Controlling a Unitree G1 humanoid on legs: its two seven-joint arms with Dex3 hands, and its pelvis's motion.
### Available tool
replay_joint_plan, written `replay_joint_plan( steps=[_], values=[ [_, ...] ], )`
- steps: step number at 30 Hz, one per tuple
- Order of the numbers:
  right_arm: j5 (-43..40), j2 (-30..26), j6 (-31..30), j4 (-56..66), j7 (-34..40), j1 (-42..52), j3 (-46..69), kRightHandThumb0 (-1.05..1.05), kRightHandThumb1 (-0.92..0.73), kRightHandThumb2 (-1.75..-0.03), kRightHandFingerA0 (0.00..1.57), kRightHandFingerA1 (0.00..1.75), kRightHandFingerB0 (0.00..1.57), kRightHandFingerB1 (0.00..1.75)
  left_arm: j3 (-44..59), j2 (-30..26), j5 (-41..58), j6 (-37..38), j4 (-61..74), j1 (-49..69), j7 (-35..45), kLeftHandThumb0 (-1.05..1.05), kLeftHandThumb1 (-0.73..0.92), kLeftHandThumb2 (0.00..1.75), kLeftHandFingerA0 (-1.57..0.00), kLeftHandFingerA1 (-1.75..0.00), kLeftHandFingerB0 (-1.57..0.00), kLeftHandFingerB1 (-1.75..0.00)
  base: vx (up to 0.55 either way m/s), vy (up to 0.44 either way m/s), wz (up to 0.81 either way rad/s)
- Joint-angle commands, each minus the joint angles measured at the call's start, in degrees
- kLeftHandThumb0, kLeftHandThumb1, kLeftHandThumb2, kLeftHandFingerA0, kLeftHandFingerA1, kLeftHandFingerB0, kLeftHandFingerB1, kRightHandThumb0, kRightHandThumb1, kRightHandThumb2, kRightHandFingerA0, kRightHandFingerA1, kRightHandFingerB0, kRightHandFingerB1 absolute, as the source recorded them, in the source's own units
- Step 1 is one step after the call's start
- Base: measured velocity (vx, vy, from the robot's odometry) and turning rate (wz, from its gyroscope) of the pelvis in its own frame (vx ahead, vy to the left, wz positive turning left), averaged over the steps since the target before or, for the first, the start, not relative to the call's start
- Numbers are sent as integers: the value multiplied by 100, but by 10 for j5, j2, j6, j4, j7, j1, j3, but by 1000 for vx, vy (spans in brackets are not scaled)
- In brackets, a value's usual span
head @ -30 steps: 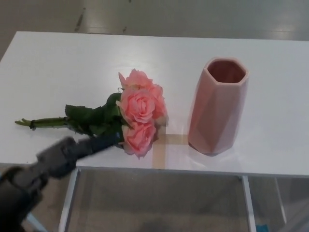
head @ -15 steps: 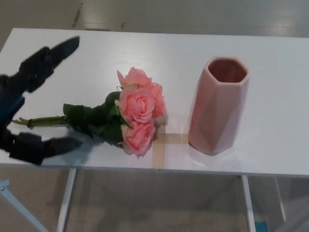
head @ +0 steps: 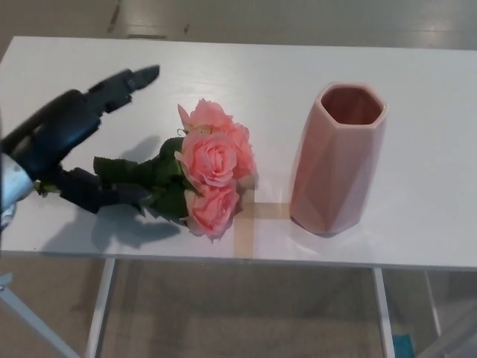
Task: Use the left hand to pick up the rose and then lift and insert it into the pink vase.
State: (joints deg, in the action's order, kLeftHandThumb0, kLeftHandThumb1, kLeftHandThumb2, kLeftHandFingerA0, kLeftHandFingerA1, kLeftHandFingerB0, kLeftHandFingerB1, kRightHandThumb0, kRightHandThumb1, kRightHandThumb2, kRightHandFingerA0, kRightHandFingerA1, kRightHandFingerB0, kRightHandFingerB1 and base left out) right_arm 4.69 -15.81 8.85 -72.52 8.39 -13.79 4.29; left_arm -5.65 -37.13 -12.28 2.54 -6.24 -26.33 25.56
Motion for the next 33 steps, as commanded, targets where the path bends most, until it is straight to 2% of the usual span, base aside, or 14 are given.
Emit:
replay_joint_plan(
  steps=[1,10,33],
  values=[
    [-6,-3,0,-1,-15,3,7,-26,-57,-56,70,49,64,46,-89,-25,-150,-28,-81,-48,-18,-65,39,76,0,0,0,-9,0,0,0],
    [-7,-4,0,-2,-17,2,12,-25,-58,-56,69,49,64,46,-124,-15,-157,-43,-122,-85,-11,-64,39,76,0,0,0,-9,0,0,0],
    [-11,-1,-1,-1,-18,-1,17,-24,-58,-56,69,49,64,46,-135,25,-201,-57,-154,-104,-38,-60,36,75,0,-6,0,-14,0,0,0]
  ],
)
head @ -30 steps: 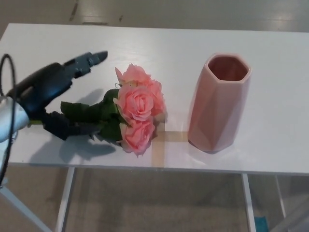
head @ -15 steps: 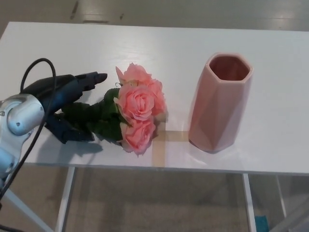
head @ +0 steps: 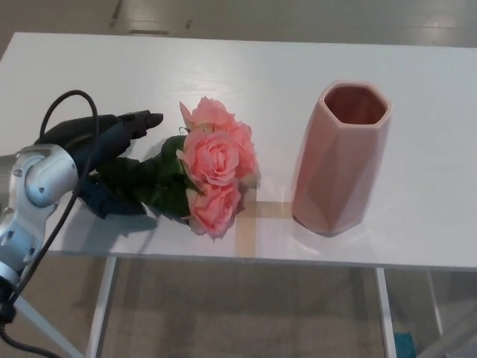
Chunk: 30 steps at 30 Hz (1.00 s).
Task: Use the left hand to pick up the rose and then lift and insert it into the pink vase.
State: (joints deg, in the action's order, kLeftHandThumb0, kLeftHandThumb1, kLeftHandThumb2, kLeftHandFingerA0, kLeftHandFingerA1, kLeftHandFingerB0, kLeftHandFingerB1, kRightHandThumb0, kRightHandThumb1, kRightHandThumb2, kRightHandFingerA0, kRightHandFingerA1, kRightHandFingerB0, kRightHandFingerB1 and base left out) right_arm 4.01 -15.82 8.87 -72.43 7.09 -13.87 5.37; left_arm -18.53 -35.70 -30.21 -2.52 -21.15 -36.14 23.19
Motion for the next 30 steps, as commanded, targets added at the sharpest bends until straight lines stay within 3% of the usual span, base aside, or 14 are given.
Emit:
replay_joint_plan(
  steps=[1,2,3,11,12,13,17,18,30],
  values=[
    [-3,-1,-1,-2,-5,1,5,-24,-57,-56,69,49,65,46,-6,11,-22,-5,-5,-5,-15,-65,42,56,0,-4,0,-20,0,0,0],
    [-2,-2,-1,-1,-5,1,4,-24,-57,-56,69,49,65,46,-6,12,-23,-5,-6,-4,-17,-65,42,56,0,-4,0,-20,0,0,0],
    [-1,-2,0,-1,-4,2,4,-23,-57,-56,69,49,64,46,-8,15,-23,-1,-16,-6,-19,-65,34,70,0,-3,0,-13,0,0,0],
    [1,-1,0,-1,-6,2,2,-25,-57,-56,69,49,64,46,-18,28,-39,-13,-22,-8,-20,-64,34,70,0,-3,0,-13,0,0,0],
    [1,-3,0,-2,-8,-1,2,-26,-57,-56,69,49,64,46,-30,38,-51,-24,-34,-12,-18,-66,42,55,0,-7,0,-20,0,0,0],
    [1,-3,0,-1,-8,-1,2,-26,-57,-56,69,49,64,46,-36,44,-55,-33,-38,-13,-14,-62,32,68,0,-7,0,-16,0,0,0],
    [2,-3,0,-2,-8,-1,1,-26,-57,-56,69,49,64,46,-41,46,-56,-38,-41,-14,-13,-62,32,68,0,-7,0,-16,0,0,0],
    [0,-2,-1,-2,-8,-2,3,-25,-57,-56,69,49,64,46,-48,53,-60,-53,-45,-13,-3,-57,35,76,0,-10,0,-17,0,0,0],
    [2,-2,-7,-3,-1,-9,2,-26,-57,-56,70,49,65,46,-62,73,-63,-67,-81,-26,-4,-56,35,75,0,-13,0,-18,0,0,0]
  ],
)
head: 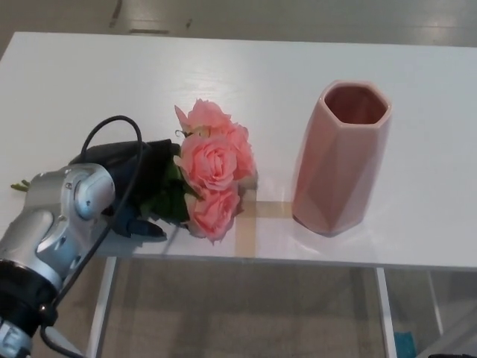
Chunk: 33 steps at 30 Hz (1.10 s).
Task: Use the left hand to pick up the rose and then lift and insert it into the pink vase.
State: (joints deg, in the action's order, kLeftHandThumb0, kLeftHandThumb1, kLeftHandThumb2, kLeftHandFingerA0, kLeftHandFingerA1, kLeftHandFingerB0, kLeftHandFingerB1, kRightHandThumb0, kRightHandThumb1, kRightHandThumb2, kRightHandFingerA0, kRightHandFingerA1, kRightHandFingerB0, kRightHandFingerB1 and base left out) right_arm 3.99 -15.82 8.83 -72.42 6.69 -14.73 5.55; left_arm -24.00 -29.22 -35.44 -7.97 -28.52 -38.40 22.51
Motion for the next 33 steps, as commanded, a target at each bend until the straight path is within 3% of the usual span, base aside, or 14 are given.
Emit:
replay_joint_plan(
  steps=[1,6,7,8,9,11,12,16,17,21,23,24,30,33],
  values=[
    [2,-2,-8,-3,3,-1,0,-25,-57,-56,70,49,65,46,-7,11,-10,-14,-2,-1,3,-56,35,75,0,-13,0,-18,0,0,0],
    [3,0,-10,-4,8,-4,-1,-25,-57,-56,70,49,65,46,-11,15,-16,-2,4,3,-7,-57,37,73,-4,-18,-4,-24,0,0,0],
    [2,1,-9,-4,8,-4,0,-25,-57,-56,70,49,65,46,-13,15,-17,5,0,1,-12,-30,45,96,0,-48,0,-47,0,0,0],
    [1,1,-9,-4,8,-4,1,-25,-57,-56,70,49,65,46,-13,15,-16,11,0,1,-16,-39,70,63,-43,-35,-27,-30,0,0,0],
    [1,0,-9,-3,6,-4,1,-26,-57,-56,71,50,65,46,-7,18,-6,27,-1,4,-26,-22,80,64,-105,-105,-56,-38,0,0,0],
    [2,0,-8,-3,5,-5,0,-26,-57,-56,71,50,65,46,0,21,3,45,-5,7,-39,-22,80,64,-105,-105,-56,-38,0,0,0],
    [2,-1,-8,-3,5,-6,0,-26,-57,-56,71,50,64,46,2,22,1,59,-7,11,-58,-13,74,62,-71,-156,-71,-45,0,0,0],
    [3,-3,-8,-2,0,-7,-2,-27,-57,-56,71,50,64,46,4,20,-16,104,-8,25,-138,-31,65,54,-58,-154,-74,-44,0,0,0],
    [2,-4,-7,-2,-2,-8,-1,-27,-57,-56,71,50,64,46,4,21,-20,107,-9,25,-151,-33,64,61,-62,-146,-77,-50,0,0,0],
    [0,-5,-6,-1,-4,-7,0,-26,-57,-56,71,50,64,46,4,21,-26,112,-10,24,-169,-21,70,57,-55,-157,-83,-49,0,0,0],
    [2,-5,-3,-1,-6,-6,-2,-26,-57,-56,71,50,64,46,12,21,-16,113,-4,26,-162,-21,71,59,-59,-155,-86,-54,0,0,0],
    [0,-5,-6,-1,-7,-7,0,-26,-57,-56,71,49,64,46,13,21,-15,115,-5,25,-162,-36,67,62,-66,-149,-81,-52,0,0,0],
    [1,-6,-6,-2,-10,-5,-1,-25,-57,-56,71,50,65,46,20,24,-17,130,-14,23,-192,-21,70,61,-71,-151,-83,-52,0,0,0],
    [1,-7,-5,-2,-11,-6,-1,-25,-57,-56,71,50,65,46,32,25,-9,137,-13,19,-200,-30,64,69,-75,-143,-80,-56,0,0,0]
  ],
)
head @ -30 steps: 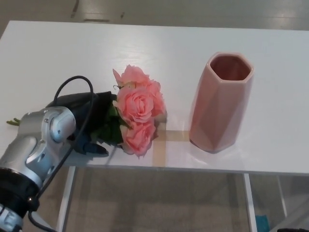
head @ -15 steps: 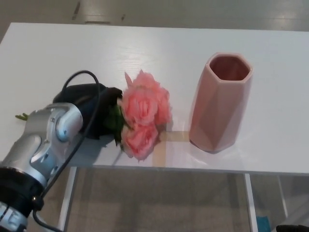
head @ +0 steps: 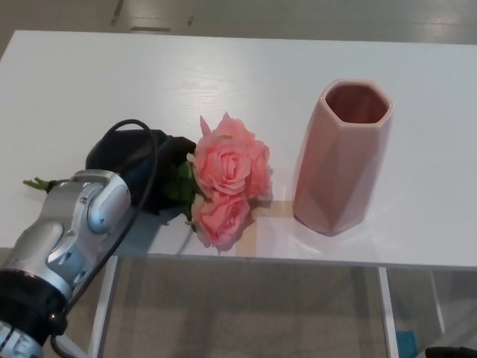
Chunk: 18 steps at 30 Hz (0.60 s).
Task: Use the left hand to pick up the rose and then lift and insert it into the pink vase.
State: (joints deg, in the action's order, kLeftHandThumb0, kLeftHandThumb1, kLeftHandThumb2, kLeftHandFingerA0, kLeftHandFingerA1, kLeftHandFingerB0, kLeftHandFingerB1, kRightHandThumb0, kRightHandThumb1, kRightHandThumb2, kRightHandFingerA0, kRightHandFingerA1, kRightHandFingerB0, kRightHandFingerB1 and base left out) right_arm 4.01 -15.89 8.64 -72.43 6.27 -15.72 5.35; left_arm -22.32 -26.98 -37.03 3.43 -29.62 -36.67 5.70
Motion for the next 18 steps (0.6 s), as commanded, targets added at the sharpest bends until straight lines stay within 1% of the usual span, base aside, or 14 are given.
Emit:
replay_joint_plan(
  steps=[1,3,5,6,7,8,11,12,13,14,15,16,17,18],
  values=[
    [1,-6,-4,-2,-7,4,1,-26,-57,-56,71,50,65,46,24,2,13,33,-1,-1,-40,-20,69,62,-72,-149,-85,-54,0,0,0],
    [1,-6,-5,-2,-6,4,1,-25,-57,-56,71,50,65,46,42,3,23,46,4,-7,-52,-20,70,62,-72,-149,-86,-56,0,0,0],
    [-1,-7,-4,-1,-9,4,3,-26,-57,-56,71,50,65,46,58,7,30,52,11,-13,-55,-19,69,63,-73,-149,-87,-63,0,0,0],
    [-1,-6,-4,-1,-8,4,3,-26,-57,-56,71,50,65,46,65,8,33,55,13,-18,-57,-19,71,64,-73,-150,-84,-71,0,0,0],
    [-1,-6,-4,-2,-7,3,3,-30,-41,-82,65,66,53,59,79,10,40,57,26,-29,-64,-29,65,72,-76,-140,-82,-58,0,0,0],
    [0,-6,-4,-3,-7,3,2,-30,-41,-82,65,66,53,59,87,11,43,58,34,-36,-63,-20,72,63,-72,-150,-87,-54,0,0,0],
    [-3,-7,-2,-2,-10,4,5,-30,-41,-82,65,66,53,59,105,13,57,64,45,-57,-50,-20,71,64,-73,-151,-88,-56,0,0,0],
    [-5,-7,-4,-2,-11,3,7,-30,-41,-82,65,66,53,59,111,14,63,67,45,-65,-46,-21,73,64,-73,-151,-88,-65,0,0,0],
    [-4,-6,-5,-3,-10,4,7,-26,-57,-56,71,50,64,46,120,18,76,62,52,-75,-34,-20,74,65,-73,-152,-87,-69,0,0,0],
    [-4,-6,-6,-3,-11,3,8,-26,-57,-56,71,50,64,46,126,21,82,59,55,-83,-29,-19,76,64,-73,-151,-84,-79,0,0,0],
    [-4,-6,-7,-4,-11,3,8,-26,-57,-56,71,50,64,46,128,22,84,58,56,-85,-26,-19,76,64,-73,-151,-84,-79,0,0,0],
    [-6,-5,-8,-4,-11,5,10,-26,-58,-56,71,50,64,46,135,27,95,51,63,-93,-19,-18,76,65,-74,-152,-80,-90,0,0,0],
    [-6,-5,-10,-4,-10,4,11,-30,-41,-82,65,65,53,59,142,31,102,44,66,-102,-12,-18,76,65,-73,-153,-76,-99,0,0,0],
    [-9,-4,-9,-3,-11,5,13,-30,-41,-82,65,65,53,59,150,38,115,32,70,-114,-2,-19,77,65,-74,-153,-75,-103,0,0,0]
  ],
)
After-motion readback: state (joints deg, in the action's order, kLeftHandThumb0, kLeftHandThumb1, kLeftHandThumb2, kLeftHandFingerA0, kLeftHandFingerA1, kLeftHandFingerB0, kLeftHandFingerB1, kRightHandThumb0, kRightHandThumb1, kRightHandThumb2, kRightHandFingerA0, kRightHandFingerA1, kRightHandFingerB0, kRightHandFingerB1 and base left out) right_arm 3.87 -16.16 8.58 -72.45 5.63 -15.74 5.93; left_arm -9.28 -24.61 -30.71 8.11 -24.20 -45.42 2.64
